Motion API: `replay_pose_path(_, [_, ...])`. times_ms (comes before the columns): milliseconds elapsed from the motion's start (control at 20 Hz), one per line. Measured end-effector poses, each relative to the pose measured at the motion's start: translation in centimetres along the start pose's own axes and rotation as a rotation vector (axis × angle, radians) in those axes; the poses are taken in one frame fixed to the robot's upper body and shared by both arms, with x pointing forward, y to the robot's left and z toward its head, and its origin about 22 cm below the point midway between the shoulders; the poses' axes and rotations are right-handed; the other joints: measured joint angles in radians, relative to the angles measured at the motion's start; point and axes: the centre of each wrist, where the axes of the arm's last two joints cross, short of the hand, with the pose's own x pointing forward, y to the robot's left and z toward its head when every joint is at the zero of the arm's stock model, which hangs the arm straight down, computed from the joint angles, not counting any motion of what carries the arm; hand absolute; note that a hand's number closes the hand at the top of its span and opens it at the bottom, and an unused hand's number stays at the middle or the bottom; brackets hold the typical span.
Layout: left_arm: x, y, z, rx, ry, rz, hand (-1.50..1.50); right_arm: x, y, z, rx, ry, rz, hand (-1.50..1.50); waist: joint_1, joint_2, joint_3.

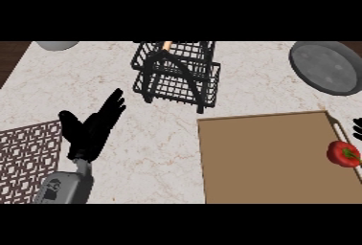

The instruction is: Pick the bell pepper from the tray and place it in the tiered basket

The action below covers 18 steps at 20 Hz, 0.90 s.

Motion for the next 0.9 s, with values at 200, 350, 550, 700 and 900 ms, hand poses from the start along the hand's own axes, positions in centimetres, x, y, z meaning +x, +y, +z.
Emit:
replay_pose_path(200, [-0.5,0.1,0.0,-0.006,0.001,0.003,0.00,-1.1,0.0,-1.0,-0.019,0.008,-0.006,-1.50,0.002,0.001,0.000])
replay_pose_path(350, [0.5,0.3,-0.1,-0.004,-0.003,0.003,0.00,-1.8,0.2,-1.2,-0.028,0.004,-0.017,-1.50,0.002,0.001,0.000])
replay_pose_path(550, [0.6,-0.1,0.1,-0.007,0.002,-0.001,0.00,-2.3,0.7,-2.3,-0.036,0.000,-0.037,-1.50,0.003,0.001,0.000])
replay_pose_path(700, [0.6,0.4,0.3,-0.006,-0.003,-0.003,0.00,-2.2,0.9,-2.8,-0.032,0.003,-0.043,-1.50,0.002,0.000,0.000])
replay_pose_path(900, [0.8,0.3,0.2,-0.004,0.004,-0.005,0.00,-2.7,2.0,-3.6,-0.036,0.001,-0.055,-1.50,-0.001,-0.002,-0.003])
